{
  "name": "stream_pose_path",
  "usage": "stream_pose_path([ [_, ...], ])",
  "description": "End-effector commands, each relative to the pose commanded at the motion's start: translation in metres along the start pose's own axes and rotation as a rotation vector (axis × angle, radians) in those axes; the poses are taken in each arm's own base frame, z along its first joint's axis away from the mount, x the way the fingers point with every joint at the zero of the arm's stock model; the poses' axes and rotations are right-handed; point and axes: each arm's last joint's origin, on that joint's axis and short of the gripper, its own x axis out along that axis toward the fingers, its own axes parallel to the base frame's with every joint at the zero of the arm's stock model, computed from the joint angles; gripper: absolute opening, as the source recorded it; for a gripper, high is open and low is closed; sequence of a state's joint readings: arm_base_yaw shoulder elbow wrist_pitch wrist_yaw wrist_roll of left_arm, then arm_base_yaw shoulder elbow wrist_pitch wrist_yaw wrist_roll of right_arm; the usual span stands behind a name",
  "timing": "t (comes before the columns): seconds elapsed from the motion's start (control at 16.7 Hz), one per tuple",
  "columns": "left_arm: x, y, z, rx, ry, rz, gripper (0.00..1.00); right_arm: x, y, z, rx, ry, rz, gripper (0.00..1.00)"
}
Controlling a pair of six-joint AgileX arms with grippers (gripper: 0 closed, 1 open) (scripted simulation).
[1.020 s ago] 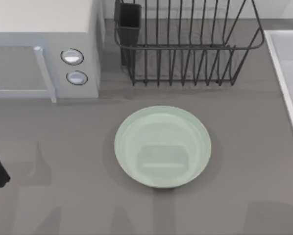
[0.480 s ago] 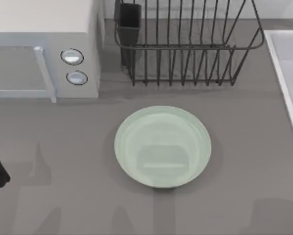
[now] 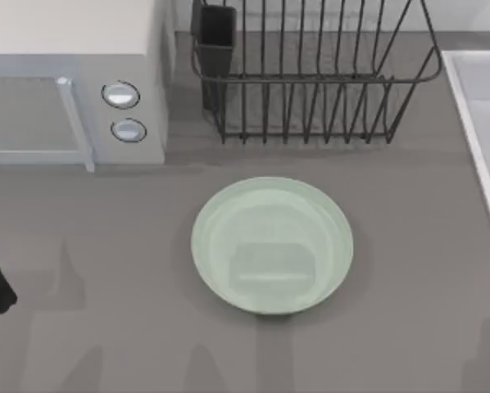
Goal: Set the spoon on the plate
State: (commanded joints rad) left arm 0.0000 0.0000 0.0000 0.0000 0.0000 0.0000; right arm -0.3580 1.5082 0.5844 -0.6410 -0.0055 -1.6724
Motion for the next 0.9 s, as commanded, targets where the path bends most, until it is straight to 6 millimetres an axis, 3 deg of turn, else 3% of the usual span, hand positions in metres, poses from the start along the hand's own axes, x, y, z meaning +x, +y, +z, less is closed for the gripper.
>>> stream_pose_path([
  [0.12, 0.0, 0.0, 0.0, 0.0, 0.0, 0.0, 1.0, 0.0099, 0.0029, 0.0003, 0.0, -0.001, 0.006, 1.0],
  [0.36, 0.0, 0.0, 0.0, 0.0, 0.0, 0.0, 1.0, 0.0116, 0.0035, 0.0003, 0.0, -0.001, 0.006, 1.0],
  [0.9, 0.0, 0.0, 0.0, 0.0, 0.0, 0.0, 1.0, 0.0116, 0.0035, 0.0003, 0.0, -0.001, 0.006, 0.32],
])
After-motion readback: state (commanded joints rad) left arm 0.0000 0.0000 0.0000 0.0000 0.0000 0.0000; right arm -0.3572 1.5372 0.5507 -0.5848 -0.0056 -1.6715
